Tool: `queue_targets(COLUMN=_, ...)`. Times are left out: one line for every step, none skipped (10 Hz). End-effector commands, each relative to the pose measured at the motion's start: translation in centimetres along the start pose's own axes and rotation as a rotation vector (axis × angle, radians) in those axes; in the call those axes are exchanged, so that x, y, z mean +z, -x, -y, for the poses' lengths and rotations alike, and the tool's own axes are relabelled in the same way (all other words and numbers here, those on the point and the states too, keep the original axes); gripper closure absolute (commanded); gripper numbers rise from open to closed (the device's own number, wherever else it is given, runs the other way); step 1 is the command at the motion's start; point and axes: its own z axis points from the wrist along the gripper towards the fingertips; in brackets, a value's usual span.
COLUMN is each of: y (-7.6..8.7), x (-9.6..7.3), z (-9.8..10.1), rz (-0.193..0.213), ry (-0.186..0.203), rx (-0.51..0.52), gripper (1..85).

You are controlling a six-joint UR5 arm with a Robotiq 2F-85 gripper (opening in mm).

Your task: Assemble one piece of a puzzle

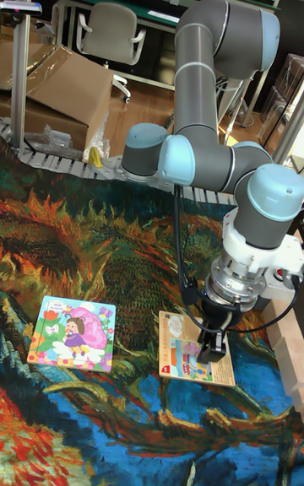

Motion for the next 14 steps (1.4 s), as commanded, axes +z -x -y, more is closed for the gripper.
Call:
queue_targets(y=0.14, x=0.06, z=0.06, rz=0.009, ry=0.004, rx=-0.005, gripper=42.7)
queue_targets(y=0.14, x=0.07, z=0.10, rz=0.009, ry=0.003, rx=-0.005, gripper=42.7)
queue_targets(y=0.21, x=0.13, z=0.16, rz=0.011, ry=0.001, rx=-0.007, gripper=42.7)
queue_targets(y=0.26, x=0.22, z=0.21, rz=0.011, ry=-0.002, rx=-0.010, gripper=43.0)
queue_targets(y=0.27, x=0.25, z=0.39, rz=0.012, ry=-0.010, rx=-0.016, gripper=46.0)
queue_targets(y=0.32, x=0.26, z=0.45, rz=0.014, ry=-0.012, rx=-0.016, gripper=50.0)
queue_targets(y=0.35, x=0.29, z=0.46, rz=0.014, ry=-0.014, rx=-0.019, gripper=52.7)
queue_targets(y=0.28, x=0.27, z=0.46, rz=0.012, ry=-0.016, rx=-0.019, gripper=54.0)
queue_targets(y=0.27, x=0.18, z=0.50, rz=0.016, ry=-0.020, rx=-0.019, gripper=57.3)
queue_targets(y=0.30, x=-0.04, z=0.68, rz=0.022, ry=-0.029, rx=-0.014, gripper=65.0)
queue_targets(y=0.28, x=-0.31, z=0.87, rz=0.026, ry=-0.036, rx=-0.010, gripper=81.7)
queue_targets(y=0.15, x=-0.55, z=0.89, rz=0.027, ry=-0.036, rx=-0.005, gripper=84.3)
queue_targets(y=0.09, x=-0.61, z=0.76, rz=0.028, ry=-0.029, rx=-0.002, gripper=84.3)
queue_targets(y=0.03, x=-0.68, z=0.67, rz=0.026, ry=-0.026, rx=0.003, gripper=84.3)
